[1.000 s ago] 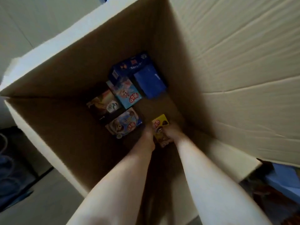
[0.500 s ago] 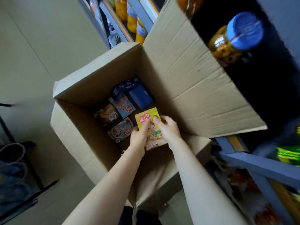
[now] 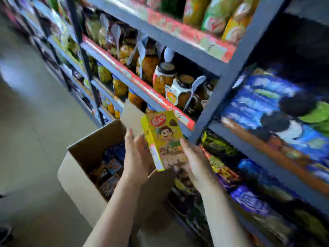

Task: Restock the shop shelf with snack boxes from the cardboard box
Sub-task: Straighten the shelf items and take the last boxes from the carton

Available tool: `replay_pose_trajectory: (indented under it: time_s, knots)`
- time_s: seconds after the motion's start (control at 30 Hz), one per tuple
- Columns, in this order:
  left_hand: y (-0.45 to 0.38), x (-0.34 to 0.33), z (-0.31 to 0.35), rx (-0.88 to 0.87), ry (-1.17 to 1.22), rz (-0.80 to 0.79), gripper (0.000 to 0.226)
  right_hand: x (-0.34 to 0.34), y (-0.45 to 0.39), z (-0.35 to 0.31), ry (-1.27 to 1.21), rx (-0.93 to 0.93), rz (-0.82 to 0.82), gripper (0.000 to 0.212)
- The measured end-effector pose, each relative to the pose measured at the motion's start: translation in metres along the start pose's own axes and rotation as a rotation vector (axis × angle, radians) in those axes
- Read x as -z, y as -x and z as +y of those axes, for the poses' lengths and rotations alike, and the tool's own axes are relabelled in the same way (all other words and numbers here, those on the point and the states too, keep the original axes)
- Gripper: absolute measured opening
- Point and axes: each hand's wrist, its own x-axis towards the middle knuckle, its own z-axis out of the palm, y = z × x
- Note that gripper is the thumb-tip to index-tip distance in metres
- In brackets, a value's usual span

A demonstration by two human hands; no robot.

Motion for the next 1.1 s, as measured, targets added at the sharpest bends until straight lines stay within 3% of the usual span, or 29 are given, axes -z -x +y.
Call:
replay_pose_trajectory:
  time_s: [0.07,0.1,0.17,0.27,0.33,0.4,0.47,0.53,0.6,0.63,0.73,0.83,0.93,1.1]
  knots:
    - [0.028,-0.043,0.010,-0.037,-0.179,-0.159,0.098,0.023,0.039,-0.039,-0.236,-0.011,-0.071,0.049]
    - [0.044,-0.067,0.013,-0.053,-0.293,-0.277,0.092,0.033,0.059,-0.058,-0.342,-0.027,-0.097,0.042]
    - [0.073,-0.109,0.012,-0.099,-0.438,-0.496,0.061,0.054,0.097,-0.089,-0.428,-0.008,-0.151,0.034]
    - [0.100,-0.170,0.010,-0.171,-0.304,-0.584,0.052,0.079,0.146,-0.126,-0.437,0.074,-0.267,0.042]
    - [0.119,-0.201,0.011,-0.247,-0.226,-0.618,0.033,0.097,0.169,-0.144,-0.429,0.183,-0.237,0.058]
    - [0.137,-0.229,0.008,-0.322,-0.219,-0.598,0.027,0.114,0.190,-0.156,-0.434,0.311,-0.149,0.078]
    - [0.151,-0.253,0.004,-0.388,-0.216,-0.514,0.039,0.128,0.207,-0.168,-0.442,0.420,-0.044,0.081]
    - [0.163,-0.274,-0.001,-0.428,-0.249,-0.444,0.045,0.140,0.224,-0.179,-0.280,0.567,0.146,0.063]
    - [0.174,-0.292,-0.006,-0.465,-0.300,-0.499,0.046,0.154,0.240,-0.187,-0.069,0.733,0.346,0.031]
    - [0.180,-0.301,-0.009,-0.481,-0.319,-0.531,0.048,0.162,0.246,-0.191,-0.014,0.797,0.403,0.025]
    - [0.196,-0.324,-0.015,-0.505,-0.244,-0.565,0.050,0.181,0.269,-0.202,0.007,0.940,0.502,0.032]
    - [0.209,-0.344,-0.017,-0.539,-0.162,-0.573,0.023,0.198,0.283,-0.217,0.115,1.093,0.690,0.033]
    - [0.210,-0.368,-0.018,-0.670,-0.252,-0.585,0.007,0.209,0.291,-0.240,0.292,1.142,0.858,0.034]
    - [0.183,-0.398,-0.019,-0.978,-0.635,-0.407,0.017,0.225,0.281,-0.267,0.650,1.083,1.098,0.023]
